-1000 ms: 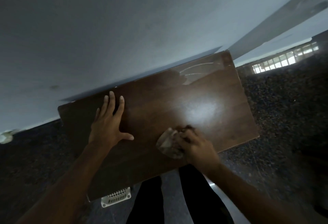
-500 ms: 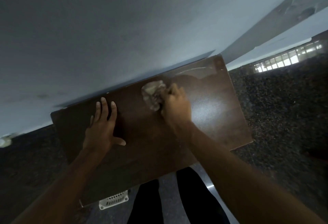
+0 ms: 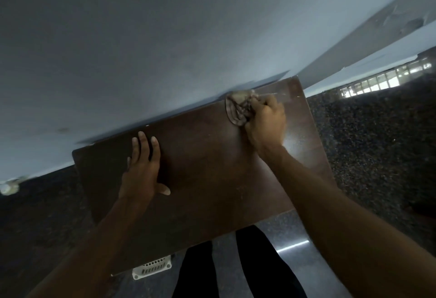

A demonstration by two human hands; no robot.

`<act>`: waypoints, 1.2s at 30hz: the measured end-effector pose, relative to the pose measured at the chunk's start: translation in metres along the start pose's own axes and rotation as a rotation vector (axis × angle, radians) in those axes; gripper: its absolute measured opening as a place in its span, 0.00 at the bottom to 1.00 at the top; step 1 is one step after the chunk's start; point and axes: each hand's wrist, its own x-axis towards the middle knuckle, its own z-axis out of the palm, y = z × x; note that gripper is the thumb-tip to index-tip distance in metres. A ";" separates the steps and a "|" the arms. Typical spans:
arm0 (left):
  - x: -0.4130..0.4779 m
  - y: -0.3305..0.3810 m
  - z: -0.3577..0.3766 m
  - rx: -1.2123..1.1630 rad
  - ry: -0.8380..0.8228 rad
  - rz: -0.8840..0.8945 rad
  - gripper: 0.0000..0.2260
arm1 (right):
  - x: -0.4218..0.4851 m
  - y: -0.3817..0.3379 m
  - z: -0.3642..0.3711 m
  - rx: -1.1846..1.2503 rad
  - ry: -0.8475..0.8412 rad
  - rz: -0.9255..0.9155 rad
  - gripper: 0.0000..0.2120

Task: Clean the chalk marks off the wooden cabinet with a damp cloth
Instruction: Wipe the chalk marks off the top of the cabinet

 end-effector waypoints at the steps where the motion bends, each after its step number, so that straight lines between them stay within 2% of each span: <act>1: 0.000 0.000 0.000 0.000 0.000 0.002 0.64 | 0.001 -0.013 0.004 0.017 0.004 0.018 0.17; 3: 0.000 -0.002 0.002 0.007 0.005 0.002 0.64 | -0.007 -0.035 0.012 0.039 -0.034 -0.026 0.16; 7: 0.000 0.000 0.001 -0.018 -0.006 -0.012 0.64 | -0.043 -0.051 0.023 -0.007 -0.205 -0.337 0.21; 12: 0.000 0.006 0.000 0.030 -0.001 -0.038 0.64 | -0.053 -0.001 0.009 -0.059 -0.267 -0.500 0.26; 14: -0.001 0.009 -0.002 0.038 -0.006 -0.045 0.63 | -0.043 0.027 -0.004 -0.076 -0.216 -0.465 0.22; 17: 0.000 0.009 -0.001 0.059 -0.005 -0.047 0.63 | -0.014 0.053 -0.023 -0.100 -0.137 -0.282 0.18; 21: 0.002 0.007 0.001 0.070 -0.010 -0.045 0.65 | 0.025 0.032 -0.023 -0.114 -0.020 -0.076 0.20; 23: 0.002 0.007 0.001 0.065 -0.008 -0.045 0.65 | 0.029 0.012 -0.017 -0.071 -0.003 -0.032 0.19; 25: 0.002 0.008 -0.001 0.052 -0.014 -0.051 0.65 | 0.022 -0.005 -0.010 -0.037 -0.031 -0.077 0.18; 29: 0.001 0.005 0.001 0.021 -0.008 -0.049 0.64 | -0.012 -0.019 0.005 -0.027 -0.159 -0.287 0.15; 32: 0.001 0.000 0.004 -0.004 0.003 -0.037 0.65 | -0.039 0.006 0.000 -0.062 -0.242 -0.436 0.20; 34: 0.001 -0.003 0.006 -0.037 0.009 -0.027 0.65 | -0.046 0.037 -0.011 -0.053 -0.267 -0.446 0.20; 36: 0.001 -0.005 0.008 -0.042 0.027 -0.018 0.65 | -0.036 0.068 -0.025 -0.050 -0.228 -0.357 0.18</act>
